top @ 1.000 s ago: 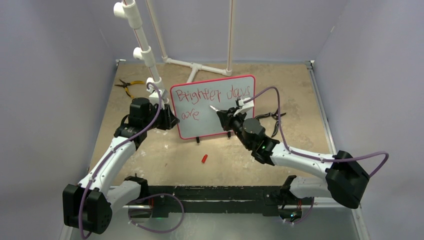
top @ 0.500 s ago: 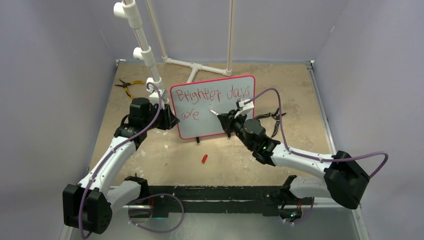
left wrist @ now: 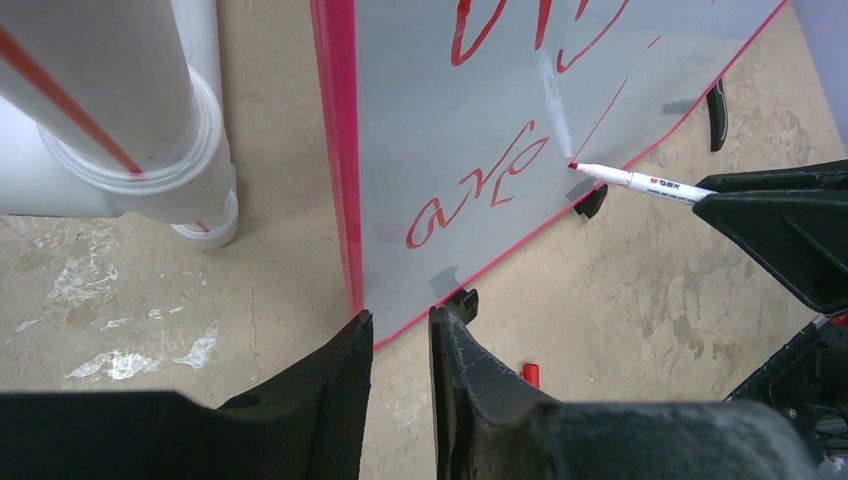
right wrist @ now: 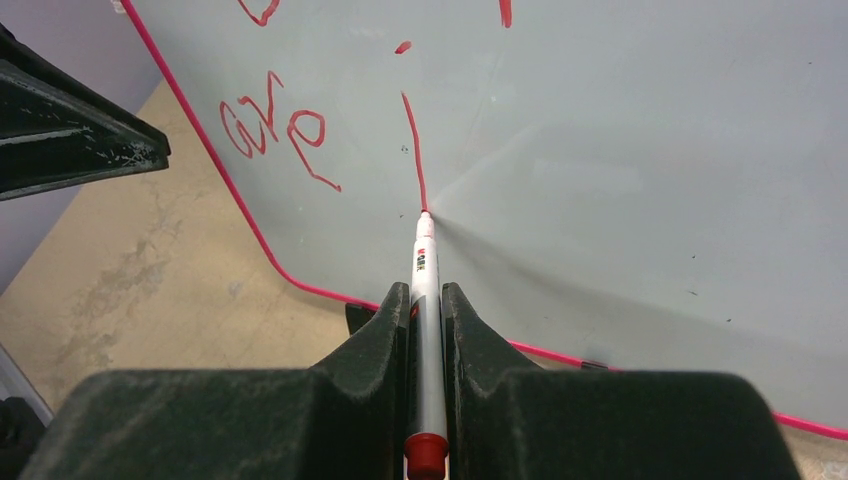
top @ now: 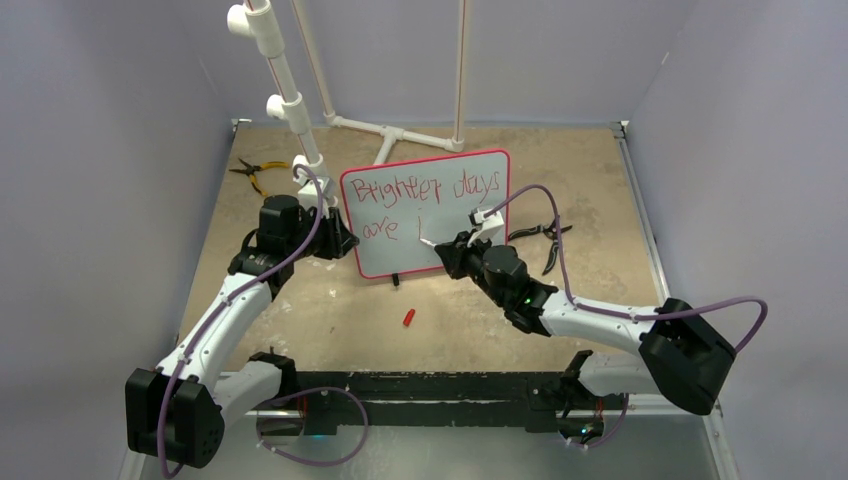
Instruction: Write a sentence on the whiteboard
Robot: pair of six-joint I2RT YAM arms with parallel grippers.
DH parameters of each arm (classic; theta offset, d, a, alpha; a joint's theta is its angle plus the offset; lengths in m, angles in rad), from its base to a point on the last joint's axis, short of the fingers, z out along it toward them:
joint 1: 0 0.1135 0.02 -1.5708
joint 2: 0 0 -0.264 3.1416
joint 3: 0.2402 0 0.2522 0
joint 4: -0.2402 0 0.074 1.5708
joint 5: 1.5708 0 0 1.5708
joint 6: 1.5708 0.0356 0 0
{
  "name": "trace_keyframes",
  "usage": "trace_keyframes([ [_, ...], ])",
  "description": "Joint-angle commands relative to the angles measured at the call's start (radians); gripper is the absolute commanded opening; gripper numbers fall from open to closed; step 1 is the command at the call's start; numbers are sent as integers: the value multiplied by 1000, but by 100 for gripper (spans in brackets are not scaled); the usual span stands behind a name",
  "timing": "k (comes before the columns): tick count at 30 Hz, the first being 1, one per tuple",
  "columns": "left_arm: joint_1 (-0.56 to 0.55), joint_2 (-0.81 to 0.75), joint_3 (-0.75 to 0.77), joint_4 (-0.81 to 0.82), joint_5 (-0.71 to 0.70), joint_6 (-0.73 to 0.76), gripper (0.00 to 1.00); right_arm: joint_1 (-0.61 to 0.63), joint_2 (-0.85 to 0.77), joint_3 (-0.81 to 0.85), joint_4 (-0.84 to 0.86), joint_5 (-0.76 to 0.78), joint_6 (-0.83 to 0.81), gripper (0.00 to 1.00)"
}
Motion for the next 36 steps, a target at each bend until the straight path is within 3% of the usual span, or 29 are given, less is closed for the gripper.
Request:
trace_keyframes([
  [1, 7, -14, -14, 27, 8, 3, 26, -3, -24, 50, 23, 36, -2, 0],
  [21, 7, -12, -14, 26, 8, 3, 26, -3, -56, 2, -25, 122, 34, 0],
  [36, 7, -14, -16, 27, 8, 4, 26, -3, -58, -4, -44, 82, 27, 0],
])
